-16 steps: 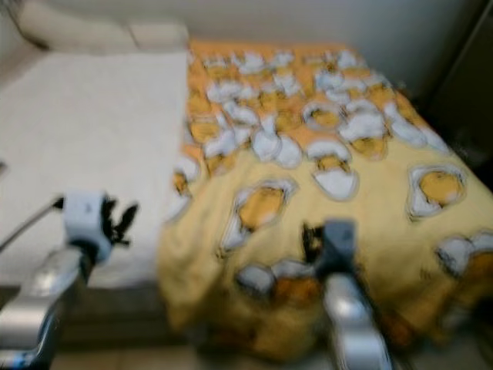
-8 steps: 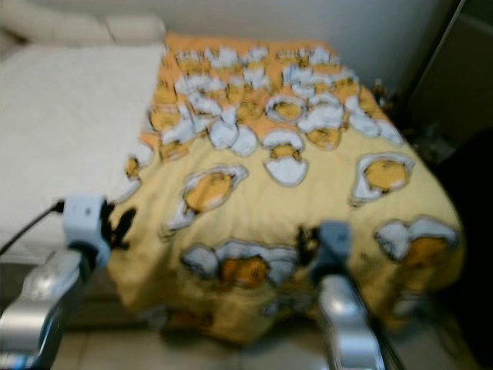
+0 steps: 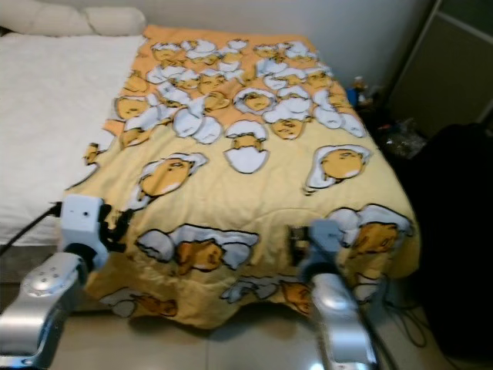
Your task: Clean up the room
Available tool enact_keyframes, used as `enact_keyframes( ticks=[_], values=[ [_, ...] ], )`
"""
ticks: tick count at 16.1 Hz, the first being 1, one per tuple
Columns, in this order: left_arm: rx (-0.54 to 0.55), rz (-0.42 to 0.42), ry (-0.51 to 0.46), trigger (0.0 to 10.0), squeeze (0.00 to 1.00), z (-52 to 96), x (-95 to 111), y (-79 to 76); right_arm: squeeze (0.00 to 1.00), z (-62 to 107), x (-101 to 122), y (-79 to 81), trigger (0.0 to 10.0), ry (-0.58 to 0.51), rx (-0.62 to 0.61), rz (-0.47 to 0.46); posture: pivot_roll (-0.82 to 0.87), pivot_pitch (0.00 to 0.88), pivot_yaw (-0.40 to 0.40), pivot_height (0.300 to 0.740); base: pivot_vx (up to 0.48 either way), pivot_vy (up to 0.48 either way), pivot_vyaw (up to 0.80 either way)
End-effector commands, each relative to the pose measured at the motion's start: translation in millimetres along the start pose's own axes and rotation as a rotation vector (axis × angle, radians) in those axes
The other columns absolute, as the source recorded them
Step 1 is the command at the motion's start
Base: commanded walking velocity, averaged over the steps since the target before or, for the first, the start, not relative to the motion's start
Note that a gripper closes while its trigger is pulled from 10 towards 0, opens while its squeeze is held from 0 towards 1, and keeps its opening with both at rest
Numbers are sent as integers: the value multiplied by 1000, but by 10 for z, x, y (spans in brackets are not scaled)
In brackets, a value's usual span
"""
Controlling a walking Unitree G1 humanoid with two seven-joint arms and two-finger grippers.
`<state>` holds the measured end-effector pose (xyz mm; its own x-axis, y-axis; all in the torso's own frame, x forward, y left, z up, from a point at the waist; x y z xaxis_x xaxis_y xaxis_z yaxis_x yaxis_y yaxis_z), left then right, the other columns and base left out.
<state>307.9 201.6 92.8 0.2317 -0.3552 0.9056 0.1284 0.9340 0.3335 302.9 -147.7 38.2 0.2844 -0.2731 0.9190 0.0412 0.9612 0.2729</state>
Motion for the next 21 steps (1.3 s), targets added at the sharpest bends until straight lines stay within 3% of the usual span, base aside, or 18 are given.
enact_keyframes(
  ticks=[1,15,21],
  values=[
    [-15,-3,-13,10000,0,-14,36,-54,0,-7,35,-107,10000,-11,-25,2,7,0,-11,740,0,-322,0],
    [-36,7,-8,10000,0,-13,8,-117,0,-12,24,-120,10000,-6,-48,4,1,0,-12,740,0,-298,0],
    [-54,-20,-9,10000,0,-47,26,-164,0,-43,60,-132,10000,-8,-66,11,0,0,-12,740,0,0,-800]
  ],
)
Point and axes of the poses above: a point about 5 cm out from each wrist's last joint towards the gripper, its own z axis pointing back from the gripper into the wrist, its own x axis along the axis of the wrist's last joint, y = z × x, the point moved 5 cm from there along -z, pointing out of the wrist towards the gripper, and after that the axes turned 13 degrees about -z, right-handed, at the moved point
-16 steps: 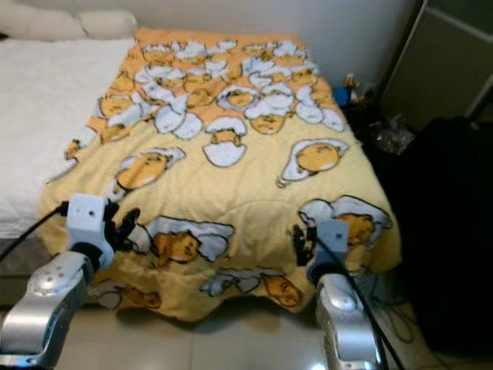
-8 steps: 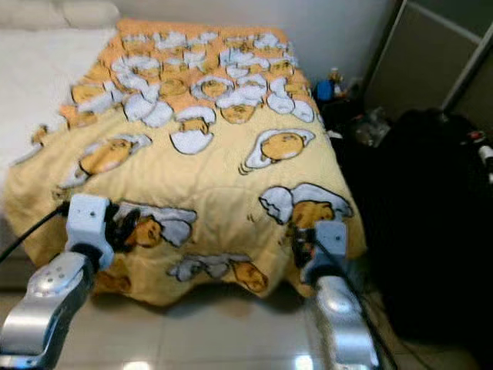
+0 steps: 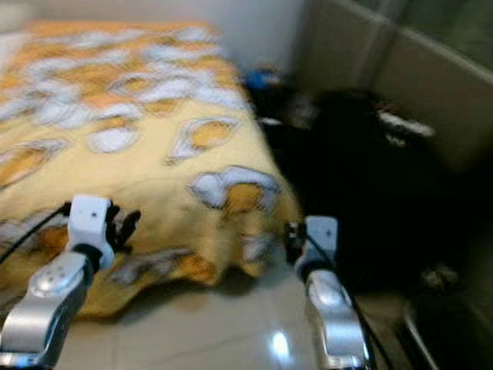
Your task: Clean up the room
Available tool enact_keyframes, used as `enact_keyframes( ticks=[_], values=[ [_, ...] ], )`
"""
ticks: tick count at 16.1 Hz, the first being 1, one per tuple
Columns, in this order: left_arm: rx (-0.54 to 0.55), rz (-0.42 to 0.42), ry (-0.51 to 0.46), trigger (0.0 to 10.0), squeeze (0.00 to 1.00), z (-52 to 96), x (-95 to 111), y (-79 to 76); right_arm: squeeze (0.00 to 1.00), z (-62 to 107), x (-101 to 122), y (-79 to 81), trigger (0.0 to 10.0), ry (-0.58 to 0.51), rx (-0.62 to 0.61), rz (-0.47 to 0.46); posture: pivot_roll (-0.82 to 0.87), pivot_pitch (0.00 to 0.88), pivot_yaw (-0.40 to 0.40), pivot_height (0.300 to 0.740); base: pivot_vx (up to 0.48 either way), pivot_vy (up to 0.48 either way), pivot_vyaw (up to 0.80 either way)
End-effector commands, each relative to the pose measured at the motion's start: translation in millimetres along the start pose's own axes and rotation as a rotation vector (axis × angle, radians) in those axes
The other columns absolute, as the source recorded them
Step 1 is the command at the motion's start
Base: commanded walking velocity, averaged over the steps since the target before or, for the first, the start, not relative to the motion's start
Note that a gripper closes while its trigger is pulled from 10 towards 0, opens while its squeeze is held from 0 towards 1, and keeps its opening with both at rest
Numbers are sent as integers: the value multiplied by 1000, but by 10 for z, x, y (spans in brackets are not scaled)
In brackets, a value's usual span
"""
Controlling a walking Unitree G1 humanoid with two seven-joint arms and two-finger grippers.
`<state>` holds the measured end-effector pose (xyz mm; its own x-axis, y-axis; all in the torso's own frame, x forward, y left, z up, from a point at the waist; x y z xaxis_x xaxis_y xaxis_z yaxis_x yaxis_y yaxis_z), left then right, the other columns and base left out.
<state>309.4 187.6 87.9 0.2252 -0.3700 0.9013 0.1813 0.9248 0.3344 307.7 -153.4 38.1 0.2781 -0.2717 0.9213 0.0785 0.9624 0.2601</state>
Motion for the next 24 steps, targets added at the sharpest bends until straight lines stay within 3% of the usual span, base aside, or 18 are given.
enact_keyframes(
  ticks=[1,9,18,24],
  values=[
    [0,-3,-5,10000,0,-17,20,-13,0,-3,33,-81,10000,-1,-29,10,0,0,-12,740,0,0,-800],
    [13,-4,-26,10000,0,-33,68,5,0,-13,60,-63,10000,-3,-39,16,-2,0,-14,740,0,0,-800],
    [10,-5,-28,10000,0,-38,61,4,0,-12,56,-56,10000,2,-40,15,-3,0,-15,740,296,0,-800],
    [3,-29,-21,10000,0,-50,37,2,0,-30,71,-37,10000,-7,-35,30,-8,0,-11,740,201,0,0]
  ],
)
Point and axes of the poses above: a point about 5 cm out from each wrist's last joint towards the gripper, its own z axis pointing back from the gripper into the wrist, its own x axis along the axis of the wrist's last joint, y = z × x, the point moved 5 cm from there along -z, pointing out of the wrist towards the gripper, and after that the axes turned 13 degrees about -z, right-handed, at the moved point
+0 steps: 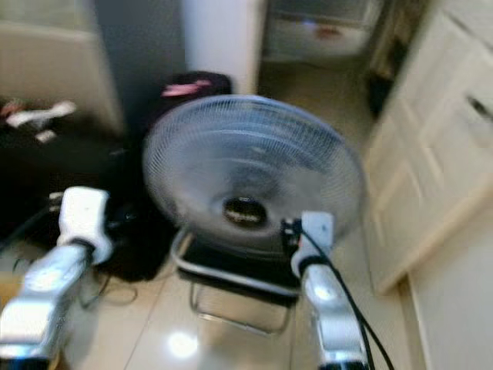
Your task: Clean up the room
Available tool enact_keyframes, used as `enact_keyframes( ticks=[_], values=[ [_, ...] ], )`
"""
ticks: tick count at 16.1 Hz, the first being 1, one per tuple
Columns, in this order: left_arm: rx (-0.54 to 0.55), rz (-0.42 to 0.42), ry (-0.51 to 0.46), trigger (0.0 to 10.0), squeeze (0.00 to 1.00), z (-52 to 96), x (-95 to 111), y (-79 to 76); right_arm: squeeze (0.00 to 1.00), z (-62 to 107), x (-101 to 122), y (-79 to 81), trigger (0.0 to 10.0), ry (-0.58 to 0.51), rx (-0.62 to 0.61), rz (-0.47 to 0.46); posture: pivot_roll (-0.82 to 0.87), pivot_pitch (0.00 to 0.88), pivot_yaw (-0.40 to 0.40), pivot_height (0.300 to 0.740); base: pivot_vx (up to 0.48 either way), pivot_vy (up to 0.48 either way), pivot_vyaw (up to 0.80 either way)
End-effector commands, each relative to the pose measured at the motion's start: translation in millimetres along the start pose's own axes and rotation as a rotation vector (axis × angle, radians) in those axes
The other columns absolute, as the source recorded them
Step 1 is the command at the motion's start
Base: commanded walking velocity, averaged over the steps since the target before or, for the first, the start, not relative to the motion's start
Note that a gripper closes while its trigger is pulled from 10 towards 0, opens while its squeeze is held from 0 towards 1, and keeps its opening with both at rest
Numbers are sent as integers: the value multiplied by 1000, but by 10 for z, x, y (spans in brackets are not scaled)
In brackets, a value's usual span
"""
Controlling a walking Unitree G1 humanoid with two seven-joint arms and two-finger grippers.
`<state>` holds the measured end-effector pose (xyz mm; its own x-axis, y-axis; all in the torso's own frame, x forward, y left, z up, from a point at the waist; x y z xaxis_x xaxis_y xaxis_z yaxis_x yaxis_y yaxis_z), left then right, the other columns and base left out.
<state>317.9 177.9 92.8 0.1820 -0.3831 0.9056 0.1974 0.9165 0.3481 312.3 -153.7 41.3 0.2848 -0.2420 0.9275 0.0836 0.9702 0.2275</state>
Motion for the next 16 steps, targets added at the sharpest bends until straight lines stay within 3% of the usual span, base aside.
enact_keyframes(
  ticks=[1,16],
  values=[
    [15,-14,20,10000,0,29,-62,59,0,1,28,-42,10000,-12,-18,0,-7,0,-12,740,0,0,0],
    [14,-25,15,10000,0,24,-58,72,0,-11,-17,-39,10000,5,-34,10,-10,0,-6,740,0,0,0]
  ],
)
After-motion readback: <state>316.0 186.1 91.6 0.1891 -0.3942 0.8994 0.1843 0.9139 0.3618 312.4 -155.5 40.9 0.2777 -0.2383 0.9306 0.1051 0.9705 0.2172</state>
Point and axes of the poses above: a point about 5 cm out from each wrist's last joint towards the gripper, its own z axis pointing back from the gripper into the wrist, its own x axis along the axis of the wrist's last joint, y = z × x, the point moved 5 cm from there along -z, pointing out of the wrist towards the gripper, and after that the axes turned 13 degrees about -z, right-handed, at the moved point
